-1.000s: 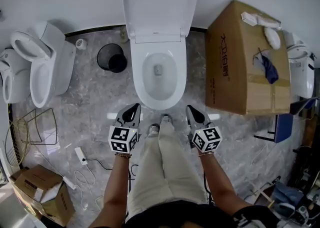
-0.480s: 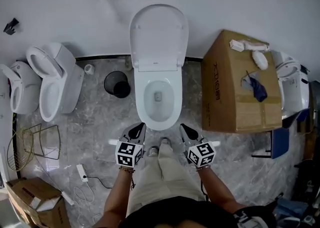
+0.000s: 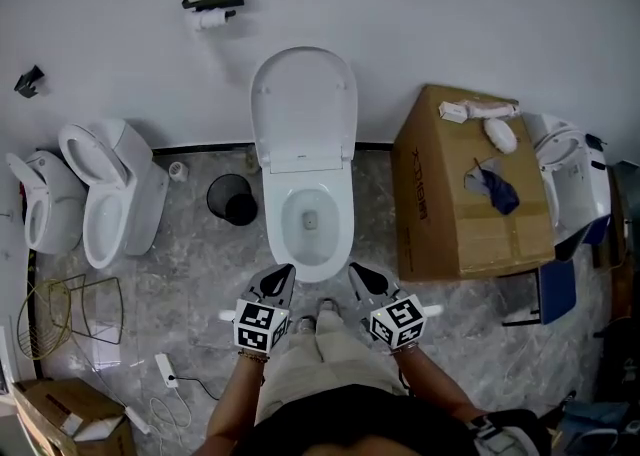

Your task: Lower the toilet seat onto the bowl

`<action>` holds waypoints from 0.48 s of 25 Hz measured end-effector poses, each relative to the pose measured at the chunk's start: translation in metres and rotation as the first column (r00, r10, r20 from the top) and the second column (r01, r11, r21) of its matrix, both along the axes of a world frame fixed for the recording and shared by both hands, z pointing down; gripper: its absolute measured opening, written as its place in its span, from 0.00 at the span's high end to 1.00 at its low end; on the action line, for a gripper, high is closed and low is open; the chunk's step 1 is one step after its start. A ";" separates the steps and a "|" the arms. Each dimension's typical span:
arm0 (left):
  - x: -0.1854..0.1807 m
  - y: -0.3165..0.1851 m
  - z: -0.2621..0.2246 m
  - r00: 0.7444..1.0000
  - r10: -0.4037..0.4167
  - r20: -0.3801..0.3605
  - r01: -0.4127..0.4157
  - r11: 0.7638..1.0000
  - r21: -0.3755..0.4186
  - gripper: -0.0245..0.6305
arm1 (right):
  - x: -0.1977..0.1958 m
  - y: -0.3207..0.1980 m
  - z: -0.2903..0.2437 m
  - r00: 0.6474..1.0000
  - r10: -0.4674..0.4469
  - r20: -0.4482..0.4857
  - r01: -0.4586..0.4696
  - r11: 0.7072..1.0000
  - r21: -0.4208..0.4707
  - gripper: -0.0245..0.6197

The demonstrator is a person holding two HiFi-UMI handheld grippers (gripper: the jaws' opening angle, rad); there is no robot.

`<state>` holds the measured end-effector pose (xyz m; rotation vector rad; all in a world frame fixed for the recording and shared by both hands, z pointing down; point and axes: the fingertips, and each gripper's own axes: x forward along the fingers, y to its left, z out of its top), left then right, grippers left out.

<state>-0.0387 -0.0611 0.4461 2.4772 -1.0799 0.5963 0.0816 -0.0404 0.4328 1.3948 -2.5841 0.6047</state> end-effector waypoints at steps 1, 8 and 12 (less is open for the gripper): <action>0.001 0.001 -0.004 1.000 0.007 0.015 -0.007 1.000 0.013 0.96 | 0.002 0.000 -0.006 1.000 0.007 0.011 -0.007 1.000 0.007 0.95; -0.009 -0.009 -0.041 0.998 -0.069 0.002 0.068 0.990 0.122 0.96 | 0.011 -0.005 -0.036 1.000 0.021 -0.022 -0.019 0.997 0.078 0.95; -0.022 -0.019 -0.071 0.985 -0.168 -0.051 0.175 0.952 0.252 0.96 | 0.015 -0.006 -0.048 0.998 0.028 -0.055 -0.021 0.993 0.117 0.95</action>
